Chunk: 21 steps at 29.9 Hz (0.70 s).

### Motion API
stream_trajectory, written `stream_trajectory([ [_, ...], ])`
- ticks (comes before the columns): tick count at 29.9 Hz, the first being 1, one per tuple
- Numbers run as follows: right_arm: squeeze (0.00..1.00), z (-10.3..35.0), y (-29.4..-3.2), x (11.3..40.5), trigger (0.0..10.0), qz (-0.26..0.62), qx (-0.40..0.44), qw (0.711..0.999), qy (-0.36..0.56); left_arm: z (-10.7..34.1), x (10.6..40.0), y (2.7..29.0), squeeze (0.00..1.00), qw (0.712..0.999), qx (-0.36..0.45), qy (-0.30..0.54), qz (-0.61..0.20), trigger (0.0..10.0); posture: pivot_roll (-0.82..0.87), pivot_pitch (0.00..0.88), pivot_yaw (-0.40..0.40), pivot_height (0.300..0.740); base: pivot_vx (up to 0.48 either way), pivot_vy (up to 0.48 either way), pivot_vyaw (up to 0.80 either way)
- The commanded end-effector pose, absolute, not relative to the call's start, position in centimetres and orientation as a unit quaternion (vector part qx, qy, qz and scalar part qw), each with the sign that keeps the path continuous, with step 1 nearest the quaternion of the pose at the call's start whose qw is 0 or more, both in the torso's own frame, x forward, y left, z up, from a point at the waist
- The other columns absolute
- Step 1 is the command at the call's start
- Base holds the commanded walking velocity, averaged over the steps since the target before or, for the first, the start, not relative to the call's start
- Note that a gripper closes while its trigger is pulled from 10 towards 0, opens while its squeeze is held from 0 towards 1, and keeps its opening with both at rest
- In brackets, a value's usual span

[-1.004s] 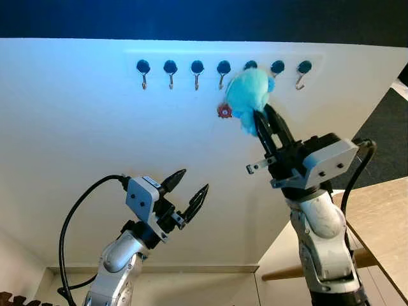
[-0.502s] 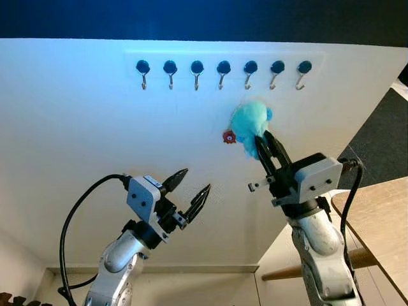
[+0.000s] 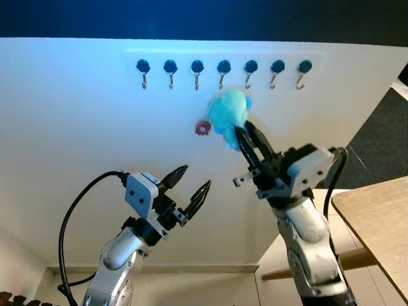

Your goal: Hang keys on a hook

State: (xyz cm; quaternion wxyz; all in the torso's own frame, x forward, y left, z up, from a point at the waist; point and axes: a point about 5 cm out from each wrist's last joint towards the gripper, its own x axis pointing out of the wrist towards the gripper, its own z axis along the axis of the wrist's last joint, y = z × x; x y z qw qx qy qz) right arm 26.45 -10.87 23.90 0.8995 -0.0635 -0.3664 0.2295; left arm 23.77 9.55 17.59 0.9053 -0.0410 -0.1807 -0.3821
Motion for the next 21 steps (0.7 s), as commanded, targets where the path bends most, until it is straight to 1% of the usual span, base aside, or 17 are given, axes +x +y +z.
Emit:
stream_trajectory([
  [1,0.0,23.9,-11.0,26.5,10.0,0.233,-0.06,0.898,-0.367,17.9,23.4,9.2,0.0,0.897,-0.041,-0.181,-0.401,10.0,0.06,0.084,-0.021,0.74,0.0,0.0,0.0],
  [3,0.0,24.5,-10.8,26.5,10.0,0.241,-0.059,0.892,-0.377,18.5,22.9,8.8,0.0,0.885,-0.031,-0.188,-0.425,10.0,0.06,0.08,-0.022,0.74,0.0,0.0,0.0],
  [5,0.0,24.8,-10.7,26.4,10.0,0.246,-0.058,0.888,-0.383,18.8,22.5,8.6,0.0,0.879,-0.023,-0.196,-0.435,10.0,0.05,0.078,-0.022,0.74,0.0,0.0,0.0],
  [7,0.0,24.8,-10.7,26.4,10.0,0.246,-0.058,0.888,-0.383,18.8,22.5,8.6,0.0,0.879,-0.023,-0.196,-0.435,10.0,0.05,0.078,-0.022,0.74,0.0,0.0,0.0],
  [8,0.0,25.5,-10.7,26.3,10.0,0.247,-0.055,0.883,-0.395,19.9,22.4,8.5,0.0,0.874,-0.018,-0.22,-0.433,10.0,0.05,0.08,-0.02,0.74,0.0,0.0,0.0],
  [12,0.0,26.1,-10.8,26.3,10.0,0.245,-0.051,0.878,-0.407,21.1,22.2,8.3,0.0,0.865,-0.014,-0.237,-0.442,10.0,0.05,0.081,-0.019,0.74,0.0,0.0,0.0],
  [15,0.0,26.5,-10.9,26.3,10.0,0.244,-0.053,0.876,-0.412,21.6,22.1,8.0,0.0,0.86,-0.012,-0.243,-0.449,10.0,0.05,0.082,-0.019,0.74,0.0,0.0,0.0],
  [21,0.0,27.2,-11.2,26.5,10.0,0.237,-0.059,0.873,-0.422,21.9,22.2,7.9,0.0,0.86,-0.014,-0.246,-0.446,10.0,0.05,0.082,-0.017,0.74,0.0,0.0,0.0],
])
